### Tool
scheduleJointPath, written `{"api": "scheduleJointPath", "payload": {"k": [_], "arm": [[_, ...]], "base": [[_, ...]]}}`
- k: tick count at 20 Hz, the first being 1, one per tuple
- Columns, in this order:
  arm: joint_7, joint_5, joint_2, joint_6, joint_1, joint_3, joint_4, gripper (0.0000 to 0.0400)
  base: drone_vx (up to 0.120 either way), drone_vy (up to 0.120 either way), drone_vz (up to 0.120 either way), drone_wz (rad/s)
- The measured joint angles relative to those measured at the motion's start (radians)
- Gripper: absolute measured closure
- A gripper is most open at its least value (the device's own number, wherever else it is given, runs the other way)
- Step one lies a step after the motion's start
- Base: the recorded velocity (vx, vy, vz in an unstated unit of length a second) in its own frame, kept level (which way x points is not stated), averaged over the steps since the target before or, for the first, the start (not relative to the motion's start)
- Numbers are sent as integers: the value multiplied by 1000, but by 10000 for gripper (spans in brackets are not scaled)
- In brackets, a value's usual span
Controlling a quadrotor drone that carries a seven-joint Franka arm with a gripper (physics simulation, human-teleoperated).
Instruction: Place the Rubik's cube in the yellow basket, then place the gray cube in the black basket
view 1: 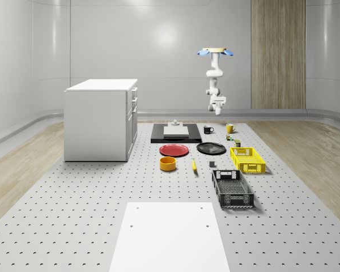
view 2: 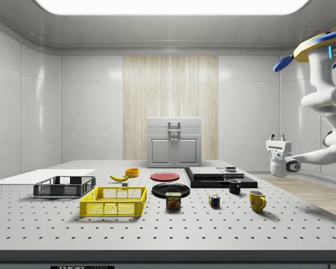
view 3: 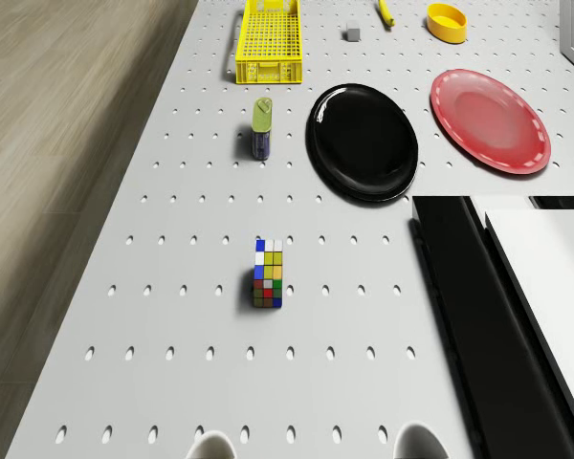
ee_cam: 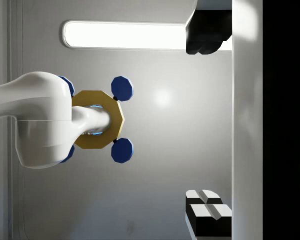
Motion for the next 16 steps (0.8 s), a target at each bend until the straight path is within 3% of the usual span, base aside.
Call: {"api": "scheduleJointPath", "payload": {"k": [16], "arm": [[5,-43,-9,12,-10,31,-9,0]], "base": [[120,0,0,0]]}}
